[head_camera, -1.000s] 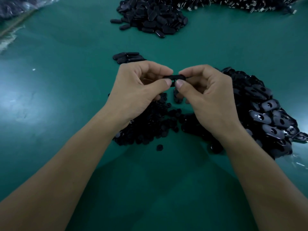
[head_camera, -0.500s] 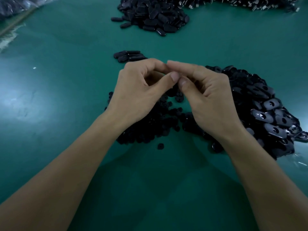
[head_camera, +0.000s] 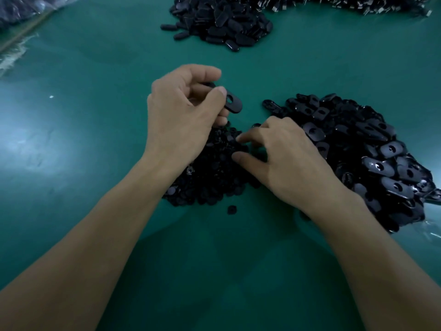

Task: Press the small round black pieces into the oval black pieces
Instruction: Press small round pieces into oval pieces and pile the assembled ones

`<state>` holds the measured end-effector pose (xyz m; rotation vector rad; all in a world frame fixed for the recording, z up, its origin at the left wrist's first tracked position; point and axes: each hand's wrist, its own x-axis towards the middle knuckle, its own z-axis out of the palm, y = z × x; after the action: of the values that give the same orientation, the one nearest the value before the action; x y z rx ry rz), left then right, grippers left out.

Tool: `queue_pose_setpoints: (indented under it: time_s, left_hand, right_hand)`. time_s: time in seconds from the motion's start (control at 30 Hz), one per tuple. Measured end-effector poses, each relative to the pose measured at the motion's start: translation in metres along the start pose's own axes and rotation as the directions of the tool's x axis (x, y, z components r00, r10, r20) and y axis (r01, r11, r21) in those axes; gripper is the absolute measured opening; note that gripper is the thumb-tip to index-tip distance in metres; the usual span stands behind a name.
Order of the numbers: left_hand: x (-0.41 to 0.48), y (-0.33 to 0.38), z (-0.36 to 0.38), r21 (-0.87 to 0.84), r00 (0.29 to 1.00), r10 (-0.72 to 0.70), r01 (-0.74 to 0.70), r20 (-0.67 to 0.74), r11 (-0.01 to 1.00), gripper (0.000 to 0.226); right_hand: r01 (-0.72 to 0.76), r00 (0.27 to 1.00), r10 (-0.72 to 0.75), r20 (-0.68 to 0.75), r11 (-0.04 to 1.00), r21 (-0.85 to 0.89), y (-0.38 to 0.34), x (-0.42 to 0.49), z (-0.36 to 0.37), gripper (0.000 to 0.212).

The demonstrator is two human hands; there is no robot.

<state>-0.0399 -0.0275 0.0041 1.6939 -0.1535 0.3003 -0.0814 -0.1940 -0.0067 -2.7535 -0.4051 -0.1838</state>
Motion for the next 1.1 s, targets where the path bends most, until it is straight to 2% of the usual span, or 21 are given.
queue_pose_setpoints:
  time_s: [0.17, 0.43, 0.57, 0.73, 0.87, 1.1]
  left_hand:
    - [-0.0007, -0.0016, -0.0002, 0.022, 1.0, 0.016, -0.016, -0.006, 1.0, 0.012]
    - [-0.0011, -0.0027, 0.0007, 0.019, 1.0, 0.006, -0.006, 0.003, 1.0, 0.011]
    - [-0.0007, -0.0022, 0.0009, 0.022, 1.0, 0.006, -0.006, 0.006, 1.0, 0.013]
    - [-0.0013, -0.0035, 0.0015, 0.034, 1.0, 0.001, -0.001, 0.012, 0.999, 0.014]
    - [-0.0023, -0.0035, 0.0008, 0.043, 0.999, -0.003, 0.002, 0.034, 0.999, 0.015]
    - [-0.0046, -0.0024, 0.0018, 0.082, 0.997, -0.005, -0.001, 0.073, 0.997, 0.015]
  right_hand:
    - [-0.017, 0.999, 0.014, 0.031, 0.996, 0.088, -0.0013, -0.0009, -0.0005, 0.023]
    - [-0.009, 1.0, 0.009, 0.002, 0.989, 0.151, -0.001, -0.0002, 0.0045, 0.012]
    - [0.007, 0.997, 0.013, -0.078, 0.965, 0.261, -0.002, 0.0003, 0.0038, 0.007]
    - [0.017, 0.973, 0.091, -0.213, 0.889, 0.457, -0.0038, 0.0, -0.0007, 0.011]
    - [0.069, 0.945, 0.088, -0.315, 0.888, 0.455, -0.0062, 0.0, -0.0021, 0.009]
    - [0.033, 0.921, 0.176, -0.346, 0.853, 0.522, -0.0008, 0.0021, 0.0004, 0.022]
